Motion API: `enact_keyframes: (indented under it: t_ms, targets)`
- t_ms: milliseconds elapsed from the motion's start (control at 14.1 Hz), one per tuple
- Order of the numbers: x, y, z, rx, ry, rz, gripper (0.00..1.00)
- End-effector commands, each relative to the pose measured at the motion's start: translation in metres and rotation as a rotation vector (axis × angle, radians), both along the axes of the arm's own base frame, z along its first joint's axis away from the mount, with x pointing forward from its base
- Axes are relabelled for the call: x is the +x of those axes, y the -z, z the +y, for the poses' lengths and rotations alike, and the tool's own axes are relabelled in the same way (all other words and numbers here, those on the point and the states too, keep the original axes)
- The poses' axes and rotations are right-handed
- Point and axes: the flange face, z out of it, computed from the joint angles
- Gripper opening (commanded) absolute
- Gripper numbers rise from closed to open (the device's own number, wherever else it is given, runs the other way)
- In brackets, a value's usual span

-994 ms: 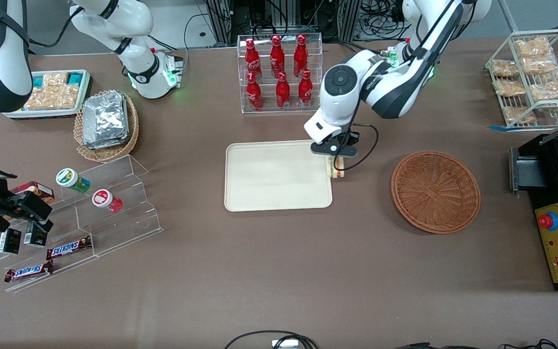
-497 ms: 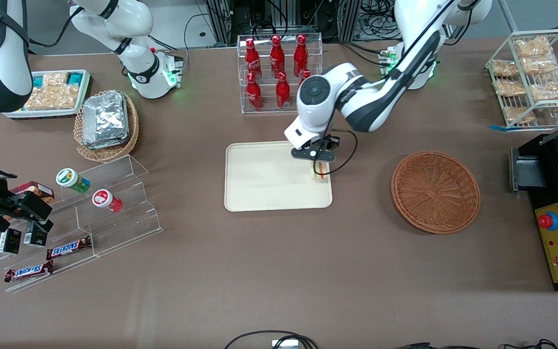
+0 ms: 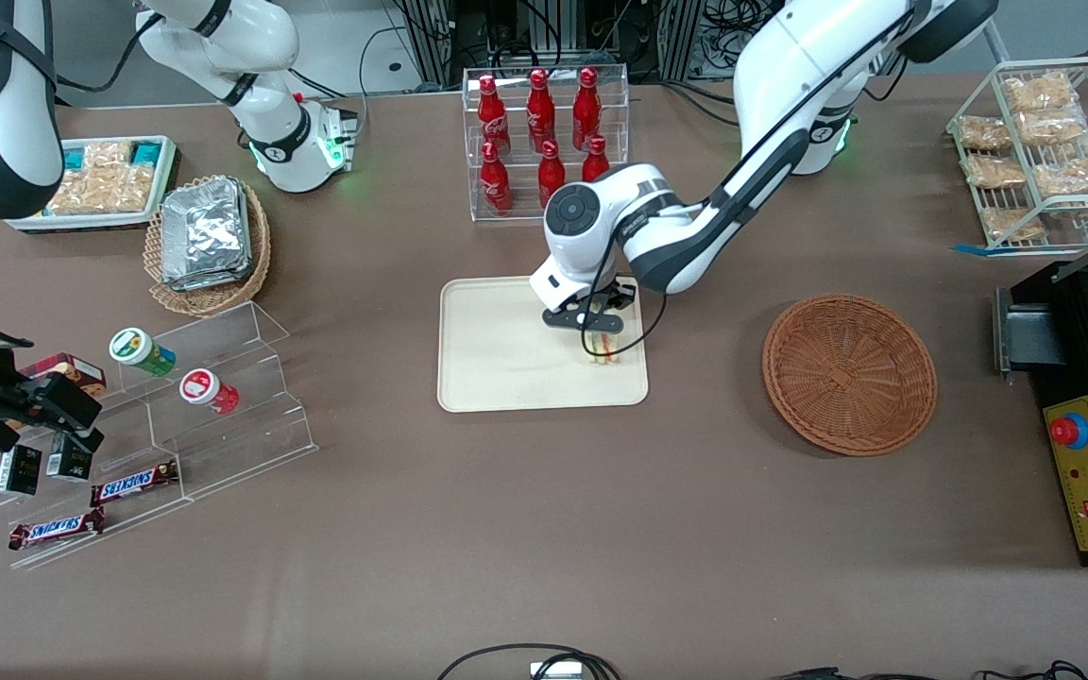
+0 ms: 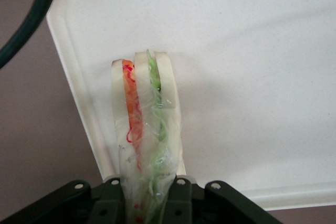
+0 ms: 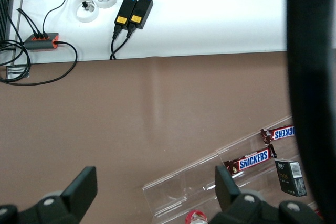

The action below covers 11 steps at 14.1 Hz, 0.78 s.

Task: Place sandwich from basket to tray
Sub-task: 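Lower the sandwich onto the tray and open the left gripper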

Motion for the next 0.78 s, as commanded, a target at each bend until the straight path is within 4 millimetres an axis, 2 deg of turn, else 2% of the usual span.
enact_keyframes:
  t_ms: [0,213,284,497,639,710]
  targets:
    - [-0.0050,0.0030,-0.0158,-0.004,0.005,-0.028,0.00]
    - [-0.0069,0.0043,-0.0163,-0.004,-0.012,-0.032,0.02]
    - [-0.0075,0.0049,-0.0159,-0.001,-0.016,-0.031,0.14]
    - [-0.0090,0.0082,-0.0146,0.020,-0.049,-0.061,0.74]
    - [-0.0114,0.0117,-0.0124,0.034,-0.032,-0.071,0.97]
    - [-0.0103,0.0100,-0.0126,0.034,-0.032,-0.073,0.99]
